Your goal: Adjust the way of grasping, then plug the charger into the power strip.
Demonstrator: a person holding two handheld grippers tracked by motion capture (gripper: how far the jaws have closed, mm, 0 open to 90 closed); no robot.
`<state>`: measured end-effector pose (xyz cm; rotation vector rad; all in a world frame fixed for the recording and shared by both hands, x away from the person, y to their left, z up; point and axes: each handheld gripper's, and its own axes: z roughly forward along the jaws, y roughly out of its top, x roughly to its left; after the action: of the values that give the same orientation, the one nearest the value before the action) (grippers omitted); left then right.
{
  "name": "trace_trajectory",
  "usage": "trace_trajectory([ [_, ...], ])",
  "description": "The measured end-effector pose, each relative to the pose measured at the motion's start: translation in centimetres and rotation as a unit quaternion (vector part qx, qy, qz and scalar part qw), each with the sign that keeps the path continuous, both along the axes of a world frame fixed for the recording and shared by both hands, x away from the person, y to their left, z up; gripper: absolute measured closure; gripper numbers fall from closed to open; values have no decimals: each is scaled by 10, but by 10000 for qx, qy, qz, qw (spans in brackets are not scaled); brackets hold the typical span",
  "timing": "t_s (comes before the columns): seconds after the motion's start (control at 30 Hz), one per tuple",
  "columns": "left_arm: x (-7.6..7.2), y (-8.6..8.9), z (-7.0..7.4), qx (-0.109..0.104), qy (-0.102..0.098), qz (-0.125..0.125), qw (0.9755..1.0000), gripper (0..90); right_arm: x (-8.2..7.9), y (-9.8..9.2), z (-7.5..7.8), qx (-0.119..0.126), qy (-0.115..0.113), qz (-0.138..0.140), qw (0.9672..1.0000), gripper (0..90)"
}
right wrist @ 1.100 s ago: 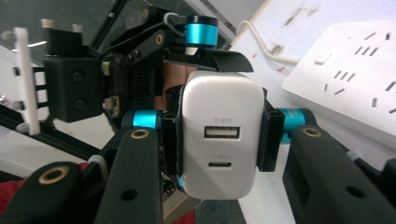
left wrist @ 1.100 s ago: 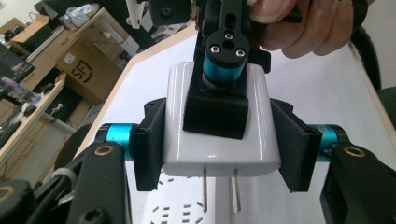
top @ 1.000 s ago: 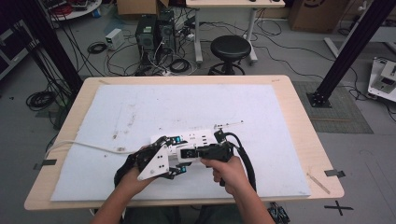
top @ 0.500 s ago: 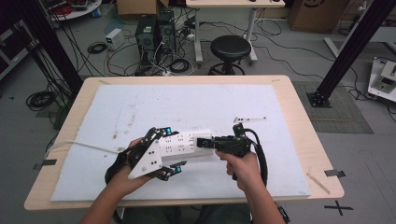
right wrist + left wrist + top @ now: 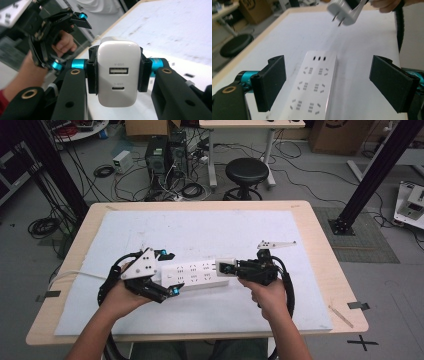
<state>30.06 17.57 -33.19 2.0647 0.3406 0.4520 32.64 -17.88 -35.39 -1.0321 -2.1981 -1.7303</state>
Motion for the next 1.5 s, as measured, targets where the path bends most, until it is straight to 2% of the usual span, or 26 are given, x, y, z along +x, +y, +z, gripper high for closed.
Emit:
trace_trajectory([
  [0.03, 6, 8, 0, -114, 388, 234, 9989, 140, 0, -1, 2, -72, -20, -20, 10000, 633],
  [0.07, 8, 11, 1, -123, 510, 341, 9980, 140, 1, -2, 5, -258, -122, -83, 9996, 633],
  [0.2, 17, 27, 6, -123, 759, 559, 9955, 140, 4, -6, 9, -499, -215, -127, 9984, 633],
  [0.23, 18, 31, 7, -127, 795, 595, 9950, 139, 6, -7, 11, -647, -254, -140, 9975, 633],
  [0.3, 19, 35, 8, -178, 854, 636, 9942, 140, 6, -7, 11, -647, -254, -140, 9975, 633],
  [0.33, 22, 41, 9, -274, 1004, 673, 9923, 140, 6, -7, 12, -696, -284, -139, 9971, 633],
  [0.37, 23, 45, 8, -316, 1027, 676, 9919, 139, 7, -6, 15, -808, -328, -109, 9961, 633],
  [0.43, 26, 50, 7, -284, 1158, 751, 9900, 139, 8, -5, 18, -997, -452, -53, 9940, 633],
  [0.57, 29, 59, 2, -269, 1323, 830, 9874, 139, 12, -2, 22, -1294, -651, 109, 9894, 633],
  [0.63, 29, 62, 0, -272, 1314, 836, 9874, 140, 14, 0, 24, -1367, -743, 181, 9877, 633],
  [0.67, 30, 66, -2, -286, 1359, 854, 9866, 140, 14, 0, 24, -1367, -743, 181, 9877, 633],
  [0.7, 31, 70, -5, -186, 1314, 938, 9867, 140, 19, 6, 29, -1568, -901, 319, 9830, 633],
  [0.77, 31, 74, -6, -177, 1299, 1019, 9861, 140, 23, 11, 33, -1697, -1004, 402, 9795, 633],
  [0.83, 30, 79, -5, -157, 1223, 1039, 9869, 139, 29, 17, 38, -1824, -1087, 520, 9758, 633],
  [0.93, 28, 84, -6, -111, 1187, 1030, 9875, 139, 38, 29, 46, -2136, -1296, 711, 9657, 633],
  [1.03, 26, 88, -7, -59, 1177, 1058, 9874, 139, 49, 41, 53, -2455, -1355, 893, 9557, 633],
  [1.1, 25, 91, -9, -55, 1162, 1069, 9874, 139, 56, 49, 56, -2699, -1397, 996, 9475, 633],
  [1.13, 24, 92, -10, -59, 1180, 1074, 9872, 140, 59, 52, 57, -2842, -1446, 1095, 9414, 633],
  [1.2, 23, 94, -13, 6, 1173, 1064, 9874, 140, 67, 59, 59, -3080, -1449, 1239, 9321, 633],
  [1.23, 23, 94, -13, 6, 1173, 1064, 9874, 139, 67, 59, 59, -3080, -1449, 1239, 9321, 633],
  [1.27, 23, 94, -14, 27, 1176, 1046, 9875, 139, 70, 62, 59, -3222, -1428, 1337, 9262, 633],
  [1.3, 23, 95, -16, 64, 1200, 1043, 9873, 139, 77, 69, 57, -3502, -1420, 1498, 9136, 633],
  [1.33, 24, 96, -20, 154, 1211, 1068, 9868, 140, 80, 72, 56, -3656, -1346, 1580, 9073, 633],
  [1.4, 24, 96, -22, 173, 1222, 1081, 9865, 139, 86, 77, 52, -3890, -1281, 1773, 8949, 633],
  [1.47, 24, 97, -23, 174, 1228, 1065, 9865, 140, 86, 77, 52, -3890, -1281, 1773, 8949, 633],
  [1.5, 24, 98, -25, 184, 1214, 1058, 9868, 140, 93, 85, 47, -4170, -1233, 2097, 8757, 633],
])
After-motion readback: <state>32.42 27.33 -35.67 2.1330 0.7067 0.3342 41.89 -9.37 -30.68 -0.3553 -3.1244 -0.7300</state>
